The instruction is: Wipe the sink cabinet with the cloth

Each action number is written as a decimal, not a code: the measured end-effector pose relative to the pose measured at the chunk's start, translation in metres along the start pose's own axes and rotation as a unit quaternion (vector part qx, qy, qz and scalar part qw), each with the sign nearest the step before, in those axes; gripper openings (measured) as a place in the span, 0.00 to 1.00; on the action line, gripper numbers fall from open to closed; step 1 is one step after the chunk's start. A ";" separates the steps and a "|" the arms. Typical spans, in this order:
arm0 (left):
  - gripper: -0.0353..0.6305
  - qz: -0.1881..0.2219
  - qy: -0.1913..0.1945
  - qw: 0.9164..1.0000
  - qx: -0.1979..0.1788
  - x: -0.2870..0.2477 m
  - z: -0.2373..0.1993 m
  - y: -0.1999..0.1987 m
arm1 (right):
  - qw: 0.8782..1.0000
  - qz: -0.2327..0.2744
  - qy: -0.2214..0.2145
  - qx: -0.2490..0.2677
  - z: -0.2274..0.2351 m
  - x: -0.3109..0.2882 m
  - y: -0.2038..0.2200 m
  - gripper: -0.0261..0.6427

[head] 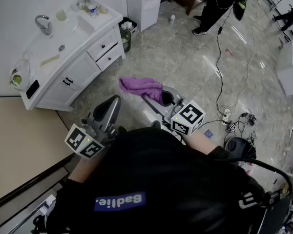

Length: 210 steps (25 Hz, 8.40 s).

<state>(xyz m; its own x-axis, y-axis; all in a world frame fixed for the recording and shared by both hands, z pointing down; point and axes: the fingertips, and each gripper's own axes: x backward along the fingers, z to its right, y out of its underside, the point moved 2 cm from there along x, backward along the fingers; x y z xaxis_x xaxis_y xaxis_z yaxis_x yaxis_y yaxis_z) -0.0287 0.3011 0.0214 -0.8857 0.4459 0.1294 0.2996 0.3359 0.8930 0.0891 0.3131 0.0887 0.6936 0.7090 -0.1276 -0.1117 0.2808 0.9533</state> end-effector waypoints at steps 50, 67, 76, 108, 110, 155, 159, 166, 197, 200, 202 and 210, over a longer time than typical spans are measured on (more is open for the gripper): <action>0.04 0.011 -0.018 0.999 -0.049 -0.051 -0.144 -0.039 | 0.999 -0.021 0.030 -0.038 0.122 -0.122 0.015 0.19; 0.04 -0.006 0.045 0.996 -0.075 -0.097 -0.330 -0.020 | 0.993 -0.049 0.088 -0.068 0.231 -0.289 0.104 0.19; 0.04 0.014 0.017 0.995 -0.094 -0.138 -0.402 0.054 | 0.992 -0.068 0.108 -0.009 0.346 -0.344 0.203 0.19; 0.04 -0.054 -0.029 0.994 -0.096 -0.103 -0.468 0.139 | 0.961 -0.173 0.148 0.160 0.470 -0.569 0.326 0.19; 0.04 -0.054 -0.032 0.994 -0.095 -0.100 -0.469 0.138 | 0.963 -0.171 0.132 0.164 0.452 -0.575 0.331 0.18; 0.04 -0.059 -0.053 0.994 -0.079 -0.091 -0.475 0.152 | 0.955 -0.151 0.216 0.134 0.551 -0.520 0.334 0.18; 0.04 -0.059 -0.058 0.993 -0.080 -0.088 -0.483 0.149 | 0.956 -0.161 0.197 0.147 0.540 -0.546 0.339 0.18; 0.04 -0.062 -0.062 0.993 -0.075 -0.079 -0.488 0.148 | 0.963 -0.171 0.158 0.136 0.491 -0.579 0.359 0.18; 0.04 -0.061 -0.075 0.993 -0.064 -0.051 -0.481 0.147 | 0.969 -0.199 -0.017 0.147 0.316 -0.627 0.407 0.17; 0.04 -0.059 -0.070 0.994 -0.062 -0.055 -0.479 0.148 | 0.963 -0.203 -0.056 0.168 0.300 -0.620 0.414 0.17; 0.04 -0.057 -0.067 0.994 -0.061 -0.057 -0.478 0.149 | 0.964 -0.201 -0.061 0.166 0.304 -0.608 0.415 0.17; 0.04 -0.051 -0.057 0.996 -0.053 -0.074 -0.478 0.150 | 0.974 -0.195 0.074 0.093 0.450 -0.534 0.396 0.17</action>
<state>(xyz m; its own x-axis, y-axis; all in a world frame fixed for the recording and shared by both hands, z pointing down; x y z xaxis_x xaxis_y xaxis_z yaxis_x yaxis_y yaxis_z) -0.0879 -0.0781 0.3516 -0.8619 0.5071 -0.0084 0.1661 0.2979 0.9400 -0.0052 -0.2449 0.6570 0.5459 0.6617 -0.5139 0.2788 0.4350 0.8562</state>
